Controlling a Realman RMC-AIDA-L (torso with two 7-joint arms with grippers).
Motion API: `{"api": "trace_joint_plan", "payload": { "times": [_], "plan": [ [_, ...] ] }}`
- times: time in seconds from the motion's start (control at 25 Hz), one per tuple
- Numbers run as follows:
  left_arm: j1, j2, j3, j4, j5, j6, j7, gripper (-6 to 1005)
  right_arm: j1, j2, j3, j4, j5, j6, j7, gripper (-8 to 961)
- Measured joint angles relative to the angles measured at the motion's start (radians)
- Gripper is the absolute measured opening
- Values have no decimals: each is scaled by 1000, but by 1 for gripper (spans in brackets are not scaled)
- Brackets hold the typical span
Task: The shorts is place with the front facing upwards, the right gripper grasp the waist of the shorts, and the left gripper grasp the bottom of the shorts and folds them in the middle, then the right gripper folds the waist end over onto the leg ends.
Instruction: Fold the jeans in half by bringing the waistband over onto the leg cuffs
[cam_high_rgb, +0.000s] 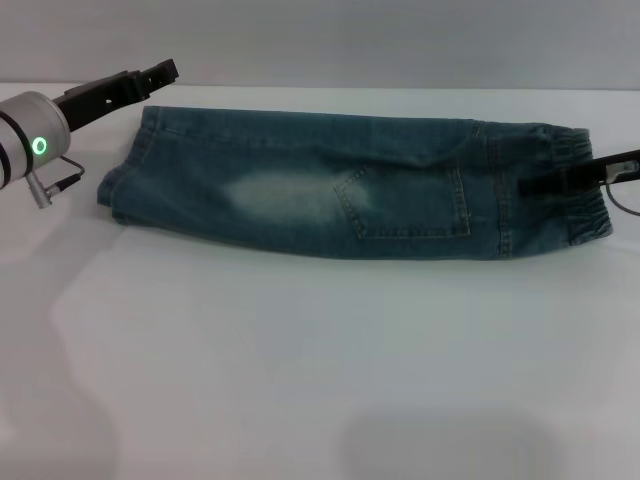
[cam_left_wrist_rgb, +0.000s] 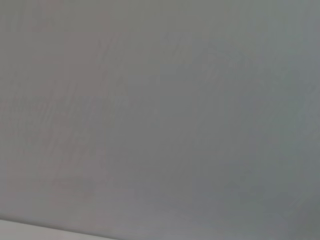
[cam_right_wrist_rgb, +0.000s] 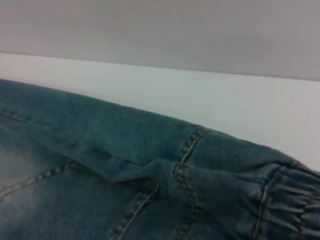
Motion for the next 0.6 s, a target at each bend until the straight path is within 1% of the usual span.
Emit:
{"api": "trace_joint_plan", "payload": {
  "times": [0.2,0.32,0.52,0.6],
  "plan": [
    [4,0,0,-1,-1,-1,7,756,-7,4,-4,-5,1,-3,-11,459],
    [7,-3,0,-4,-15,18,46,755,-10,4,-5,-5,1,-5,-14,446],
    [5,-2,-1,-51,-75,42,140,754,-23,5,-9,-23,2,-31,-14,206],
    [-1,-2,-1,-66,-82,46,170,754,-34,8,-5,-48,8,-54,-14,179]
  ]
}}
